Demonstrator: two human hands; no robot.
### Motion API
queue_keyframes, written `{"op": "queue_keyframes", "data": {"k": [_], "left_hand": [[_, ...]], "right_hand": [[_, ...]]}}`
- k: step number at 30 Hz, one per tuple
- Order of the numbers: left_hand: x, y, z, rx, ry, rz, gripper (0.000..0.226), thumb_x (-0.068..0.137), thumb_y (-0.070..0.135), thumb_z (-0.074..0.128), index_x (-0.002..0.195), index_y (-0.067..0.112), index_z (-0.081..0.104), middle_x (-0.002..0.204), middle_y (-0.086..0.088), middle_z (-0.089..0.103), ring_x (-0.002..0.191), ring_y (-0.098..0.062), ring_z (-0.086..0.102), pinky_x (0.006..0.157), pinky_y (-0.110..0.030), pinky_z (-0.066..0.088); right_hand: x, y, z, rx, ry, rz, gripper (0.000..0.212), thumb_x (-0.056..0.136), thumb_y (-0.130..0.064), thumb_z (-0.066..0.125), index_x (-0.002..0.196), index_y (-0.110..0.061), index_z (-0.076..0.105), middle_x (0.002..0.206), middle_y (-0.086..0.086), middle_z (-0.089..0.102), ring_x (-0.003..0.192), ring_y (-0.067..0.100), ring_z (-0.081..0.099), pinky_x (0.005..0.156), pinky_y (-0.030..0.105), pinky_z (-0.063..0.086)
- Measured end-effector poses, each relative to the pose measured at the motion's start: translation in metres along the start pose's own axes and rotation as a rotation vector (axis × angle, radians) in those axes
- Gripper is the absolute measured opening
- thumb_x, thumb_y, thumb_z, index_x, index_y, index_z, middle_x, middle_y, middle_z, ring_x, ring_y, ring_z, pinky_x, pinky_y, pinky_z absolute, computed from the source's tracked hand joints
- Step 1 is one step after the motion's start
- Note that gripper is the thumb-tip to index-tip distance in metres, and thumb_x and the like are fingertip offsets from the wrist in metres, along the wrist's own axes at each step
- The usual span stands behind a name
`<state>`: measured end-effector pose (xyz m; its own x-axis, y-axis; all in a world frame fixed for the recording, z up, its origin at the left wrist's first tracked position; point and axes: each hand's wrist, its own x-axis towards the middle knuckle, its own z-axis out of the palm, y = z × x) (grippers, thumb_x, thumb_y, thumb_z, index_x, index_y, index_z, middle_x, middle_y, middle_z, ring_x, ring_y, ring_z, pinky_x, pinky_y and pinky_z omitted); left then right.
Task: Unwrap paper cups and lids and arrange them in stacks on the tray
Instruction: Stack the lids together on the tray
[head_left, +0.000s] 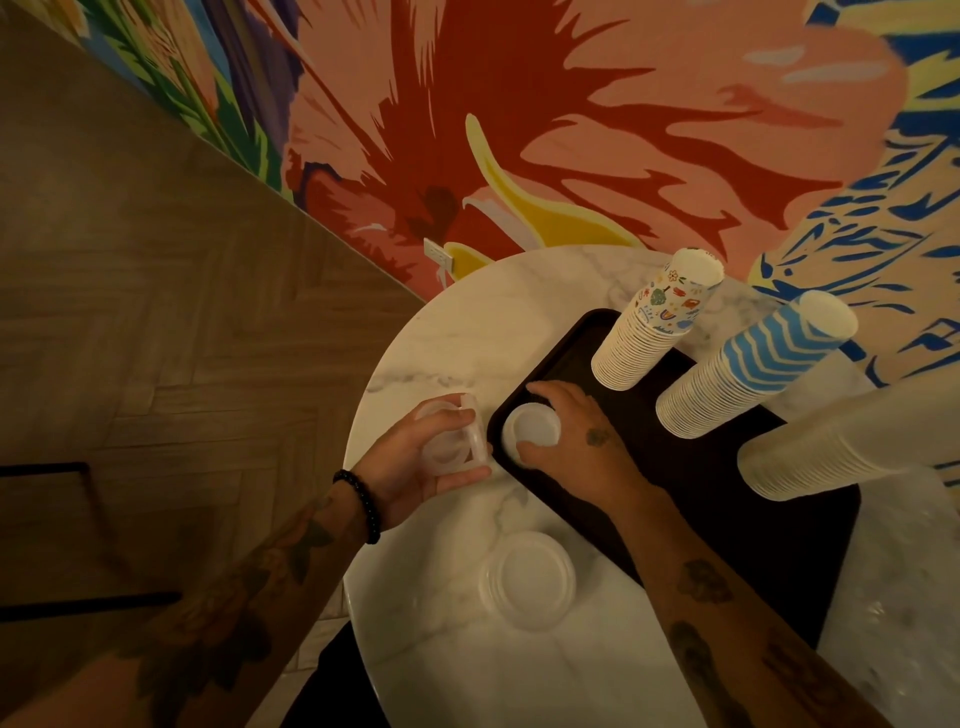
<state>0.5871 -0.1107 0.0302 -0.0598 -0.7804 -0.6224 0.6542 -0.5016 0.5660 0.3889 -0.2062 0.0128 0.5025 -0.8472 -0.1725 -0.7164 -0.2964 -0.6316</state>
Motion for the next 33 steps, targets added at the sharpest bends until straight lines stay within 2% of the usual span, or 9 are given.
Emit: {"op": "queue_keyframes", "data": {"k": [3,5,9,16,20,23,27,30,33], "left_hand": [[0.0,0.0,0.004,0.028,-0.026,-0.007,0.048,0.079,0.023,0.079,0.124,0.016,0.063,0.139,-0.018,0.055,0.12,-0.035,0.062,0.089,-0.049,0.056],[-0.001,0.001,0.008,0.059,-0.049,-0.005,0.047,0.082,0.025,0.077,0.126,0.016,0.062,0.135,-0.018,0.059,0.114,-0.031,0.066,0.087,-0.046,0.057],[-0.002,0.003,0.014,0.131,-0.086,0.011,0.043,0.088,0.026,0.071,0.129,0.017,0.06,0.131,-0.018,0.062,0.108,-0.029,0.067,0.082,-0.041,0.057],[-0.003,0.001,0.01,0.081,-0.097,0.029,0.049,0.087,0.023,0.071,0.133,0.013,0.055,0.129,-0.018,0.064,0.114,-0.034,0.066,0.084,-0.044,0.058],[0.001,0.0,0.004,0.025,-0.036,0.015,0.054,0.084,0.025,0.076,0.133,0.016,0.056,0.137,-0.021,0.058,0.121,-0.039,0.06,0.085,-0.047,0.057],[0.003,0.001,0.001,-0.023,0.008,0.008,0.052,0.081,0.023,0.077,0.13,0.017,0.06,0.14,-0.023,0.053,0.126,-0.042,0.055,0.086,-0.049,0.057],[0.001,0.002,0.002,-0.041,0.033,0.004,0.044,0.085,0.022,0.072,0.127,0.019,0.063,0.135,-0.018,0.059,0.119,-0.036,0.063,0.087,-0.049,0.058],[-0.001,0.002,0.003,-0.052,0.062,0.002,0.048,0.078,0.027,0.075,0.125,0.021,0.066,0.135,-0.018,0.06,0.121,-0.036,0.061,0.082,-0.045,0.059],[-0.001,0.001,0.0,-0.064,0.072,-0.001,0.051,0.074,0.029,0.076,0.124,0.021,0.067,0.134,-0.019,0.061,0.117,-0.035,0.064,0.079,-0.043,0.059]], "right_hand": [[-0.006,-0.019,-0.015,0.314,-0.145,-0.021,0.069,0.084,-0.024,0.077,0.144,-0.037,0.047,0.144,-0.02,0.048,0.133,-0.004,0.041,0.11,0.027,0.04],[-0.007,-0.026,-0.017,0.355,-0.245,-0.035,0.072,0.082,-0.029,0.08,0.143,-0.044,0.046,0.141,-0.027,0.048,0.132,-0.012,0.039,0.107,0.02,0.038],[-0.006,-0.03,-0.012,0.356,-0.27,-0.039,0.079,0.074,-0.039,0.087,0.14,-0.049,0.046,0.139,-0.024,0.052,0.133,-0.006,0.043,0.108,0.028,0.042],[-0.008,-0.027,-0.006,0.481,-0.217,-0.007,0.077,0.07,-0.027,0.092,0.134,-0.041,0.052,0.128,-0.023,0.057,0.122,-0.002,0.055,0.098,0.034,0.055],[-0.008,-0.026,-0.009,0.521,-0.17,-0.009,0.075,0.073,-0.029,0.09,0.137,-0.038,0.053,0.133,-0.016,0.055,0.121,0.004,0.056,0.091,0.034,0.06],[-0.004,-0.019,-0.017,0.429,-0.092,-0.013,0.076,0.075,-0.035,0.087,0.141,-0.039,0.05,0.138,-0.013,0.051,0.123,0.005,0.053,0.096,0.03,0.055],[0.003,-0.007,-0.019,0.112,0.012,0.018,0.083,0.077,-0.034,0.086,0.148,-0.025,0.045,0.145,-0.004,0.046,0.133,0.014,0.043,0.11,0.035,0.043],[0.005,0.001,-0.011,-0.1,-0.033,0.024,0.085,0.078,-0.037,0.084,0.15,-0.025,0.041,0.149,-0.004,0.045,0.135,0.02,0.037,0.112,0.039,0.037],[0.006,0.005,0.0,-0.201,-0.073,0.05,0.086,0.079,-0.043,0.081,0.151,-0.026,0.038,0.151,-0.004,0.043,0.135,0.024,0.038,0.111,0.043,0.036]]}}
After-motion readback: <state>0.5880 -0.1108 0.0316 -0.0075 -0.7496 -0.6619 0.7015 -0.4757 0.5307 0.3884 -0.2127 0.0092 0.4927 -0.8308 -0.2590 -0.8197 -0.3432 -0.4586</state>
